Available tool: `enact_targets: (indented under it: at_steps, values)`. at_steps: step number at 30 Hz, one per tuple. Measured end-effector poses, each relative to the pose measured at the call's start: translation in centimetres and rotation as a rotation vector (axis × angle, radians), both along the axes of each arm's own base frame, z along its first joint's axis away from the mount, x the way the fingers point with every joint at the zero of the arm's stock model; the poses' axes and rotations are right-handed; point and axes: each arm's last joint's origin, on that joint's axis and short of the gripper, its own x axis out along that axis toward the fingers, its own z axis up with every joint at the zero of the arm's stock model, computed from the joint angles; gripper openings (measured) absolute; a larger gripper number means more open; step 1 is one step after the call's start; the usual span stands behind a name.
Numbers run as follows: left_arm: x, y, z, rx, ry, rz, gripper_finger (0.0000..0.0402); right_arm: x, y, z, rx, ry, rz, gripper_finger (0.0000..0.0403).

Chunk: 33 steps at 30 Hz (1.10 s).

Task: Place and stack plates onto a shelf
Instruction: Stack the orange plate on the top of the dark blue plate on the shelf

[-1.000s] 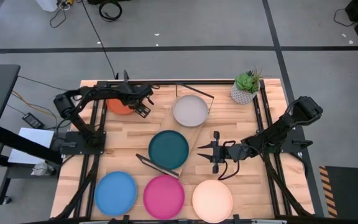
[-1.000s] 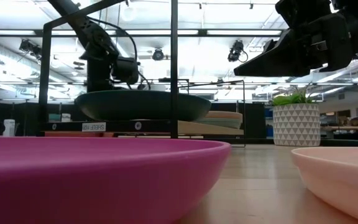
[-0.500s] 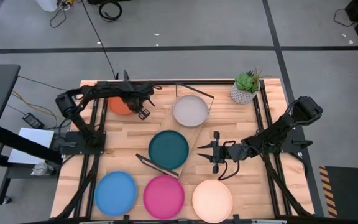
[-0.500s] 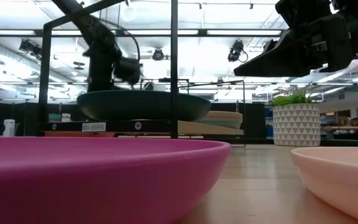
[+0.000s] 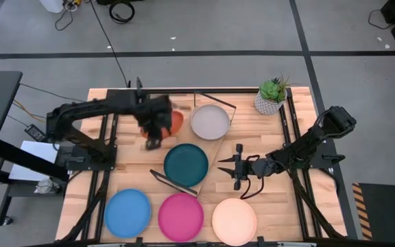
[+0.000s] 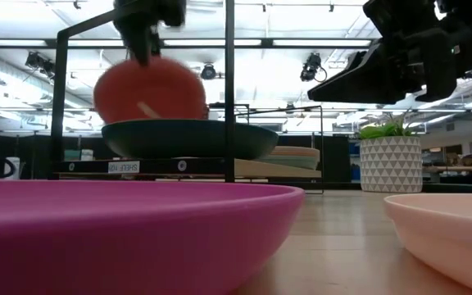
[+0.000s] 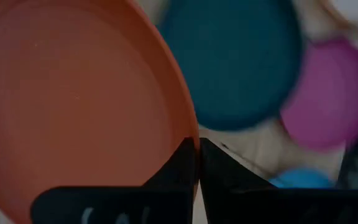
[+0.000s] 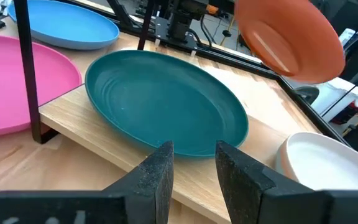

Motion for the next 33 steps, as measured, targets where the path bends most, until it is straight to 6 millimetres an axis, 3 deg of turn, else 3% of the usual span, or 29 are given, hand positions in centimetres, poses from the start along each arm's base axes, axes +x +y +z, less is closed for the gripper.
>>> enact_targets:
  at_steps: [7, 11, 17, 23, 29, 33]
  values:
    - [0.0, -8.8, 0.0, 0.3, -0.038, -0.654, 0.0023, 0.0, -0.1, 0.2, -0.035, -0.017, -0.023, 0.0125]
    - [0.2, -11.6, -0.8, 0.47, -0.003, -0.823, 0.0017, 0.2, -0.2, 0.5, -0.025, -0.042, -0.022, 0.0125]
    - [0.2, -13.0, -0.8, 0.587, -0.026, -0.923, 0.0014, 0.3, -0.4, 0.6, -0.003, -0.054, -0.029, 0.0125]
    - [0.3, -13.0, -0.8, 0.634, -0.027, -0.984, 0.0014, 0.4, -0.6, 0.5, 0.014, -0.054, -0.038, 0.0125]
    - [1.5, -12.4, -0.5, 0.447, -0.144, -0.754, 0.0014, 0.4, -0.5, 0.5, 0.036, -0.049, -0.022, 0.0125]
    - [1.5, -13.0, -0.4, 0.44, -0.178, -0.827, 0.0014, 0.4, -0.5, 0.0, 0.004, -0.025, -0.013, 0.0125]
